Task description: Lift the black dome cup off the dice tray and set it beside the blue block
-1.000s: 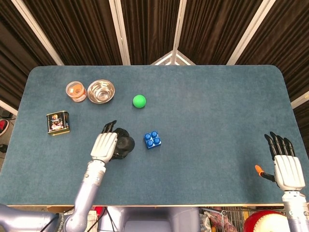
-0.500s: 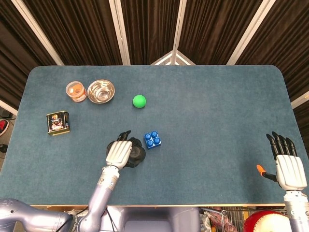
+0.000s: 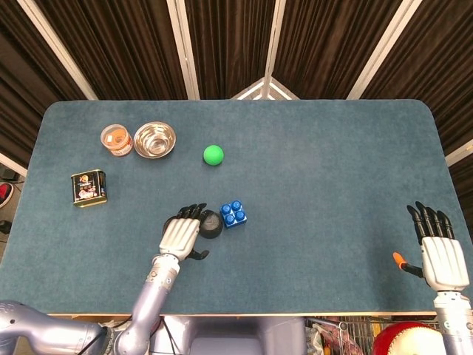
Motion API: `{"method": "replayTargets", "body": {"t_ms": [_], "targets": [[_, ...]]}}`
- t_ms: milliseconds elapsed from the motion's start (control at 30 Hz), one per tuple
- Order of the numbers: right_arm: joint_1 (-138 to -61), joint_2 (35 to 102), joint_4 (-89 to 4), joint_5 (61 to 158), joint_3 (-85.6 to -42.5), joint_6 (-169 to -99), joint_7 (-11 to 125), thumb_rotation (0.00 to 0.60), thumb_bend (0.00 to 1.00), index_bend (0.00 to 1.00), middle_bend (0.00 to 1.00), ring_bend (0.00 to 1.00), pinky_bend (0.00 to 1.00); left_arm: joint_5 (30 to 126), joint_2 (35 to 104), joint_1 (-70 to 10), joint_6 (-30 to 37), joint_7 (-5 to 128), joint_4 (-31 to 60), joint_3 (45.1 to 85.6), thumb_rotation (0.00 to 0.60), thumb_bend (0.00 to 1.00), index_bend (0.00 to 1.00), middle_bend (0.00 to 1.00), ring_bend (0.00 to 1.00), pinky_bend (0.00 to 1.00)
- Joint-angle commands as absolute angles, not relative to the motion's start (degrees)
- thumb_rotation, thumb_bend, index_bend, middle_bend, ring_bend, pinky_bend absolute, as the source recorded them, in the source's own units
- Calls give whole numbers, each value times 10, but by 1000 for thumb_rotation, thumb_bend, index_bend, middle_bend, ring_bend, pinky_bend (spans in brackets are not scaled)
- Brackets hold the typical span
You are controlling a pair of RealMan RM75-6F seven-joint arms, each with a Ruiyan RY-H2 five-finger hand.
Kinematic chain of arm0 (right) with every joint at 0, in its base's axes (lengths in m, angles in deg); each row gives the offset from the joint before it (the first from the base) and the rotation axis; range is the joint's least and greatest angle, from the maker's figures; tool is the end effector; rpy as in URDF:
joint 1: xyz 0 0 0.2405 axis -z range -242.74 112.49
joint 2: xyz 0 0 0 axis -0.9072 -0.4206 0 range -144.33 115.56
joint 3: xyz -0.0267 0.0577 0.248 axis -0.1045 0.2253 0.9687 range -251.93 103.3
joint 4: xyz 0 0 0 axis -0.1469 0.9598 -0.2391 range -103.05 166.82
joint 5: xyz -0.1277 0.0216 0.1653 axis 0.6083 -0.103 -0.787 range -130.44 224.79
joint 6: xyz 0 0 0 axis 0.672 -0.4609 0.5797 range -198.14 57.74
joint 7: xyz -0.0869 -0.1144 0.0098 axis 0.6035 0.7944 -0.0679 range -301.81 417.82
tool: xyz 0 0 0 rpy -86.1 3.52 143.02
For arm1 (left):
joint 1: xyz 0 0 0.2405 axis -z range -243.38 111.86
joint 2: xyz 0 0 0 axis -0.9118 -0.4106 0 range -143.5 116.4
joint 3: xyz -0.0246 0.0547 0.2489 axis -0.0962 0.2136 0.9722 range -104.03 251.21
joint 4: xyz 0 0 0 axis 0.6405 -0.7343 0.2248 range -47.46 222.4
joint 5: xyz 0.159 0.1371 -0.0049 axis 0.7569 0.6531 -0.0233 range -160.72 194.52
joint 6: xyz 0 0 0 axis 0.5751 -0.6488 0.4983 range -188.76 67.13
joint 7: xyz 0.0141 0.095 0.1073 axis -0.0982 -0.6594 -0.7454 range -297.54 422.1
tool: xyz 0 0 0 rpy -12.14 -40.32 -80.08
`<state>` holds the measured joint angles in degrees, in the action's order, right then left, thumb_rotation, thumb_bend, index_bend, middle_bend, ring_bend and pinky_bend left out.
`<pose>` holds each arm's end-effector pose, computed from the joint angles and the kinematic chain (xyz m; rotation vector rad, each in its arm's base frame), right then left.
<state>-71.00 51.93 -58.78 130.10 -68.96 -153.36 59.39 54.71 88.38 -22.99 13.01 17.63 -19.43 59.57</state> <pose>-0.3154 -0.1958 0.1543 1.3456 -0.9003 0.8933 -0.0695 0.2658 -0.0562 -1.7242 -1.3062 -0.8616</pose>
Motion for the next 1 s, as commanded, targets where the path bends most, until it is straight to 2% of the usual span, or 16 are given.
{"method": "replayTargets", "body": {"t_ms": [33,200,300,433,633,733,800,867,1000], "targets": [[-710,520,-588,1302,-689,-1534,593,600,235,0,2,8,0,533,866,-225,122,167,-216,595,600,309,132,0,0,0],[-711,519,-589,1304,-688,-1536,594,600,235,0,2,8,0,541,831,-224,135,161,-284,589,600,309,85,1,0,0],[-710,519,-589,1306,-688,-1541,593,600,235,0,2,8,0,577,788,-232,179,131,-361,601,600,309,77,22,0,0],[-710,517,-592,1310,-688,-1543,596,600,235,0,2,8,0,649,704,-271,284,47,-475,675,600,310,83,61,0,0],[-706,514,-602,1315,-689,-1553,612,600,234,0,2,8,0,919,579,-399,425,45,-475,868,600,310,85,98,0,0],[-704,513,-608,1317,-689,-1558,625,600,234,0,2,8,0,1012,511,-464,487,76,-475,935,600,310,84,113,0,0],[-704,511,-613,1317,-690,-1558,632,600,234,0,2,8,0,1039,475,-500,511,110,-474,965,600,310,87,112,0,0],[-703,510,-618,1316,-691,-1558,634,600,234,0,2,8,0,1037,451,-535,536,166,-460,978,600,310,89,111,0,0],[-703,508,-620,1318,-690,-1559,635,600,235,0,2,8,0,1020,443,-581,563,276,-404,958,600,310,95,110,0,0]]}}
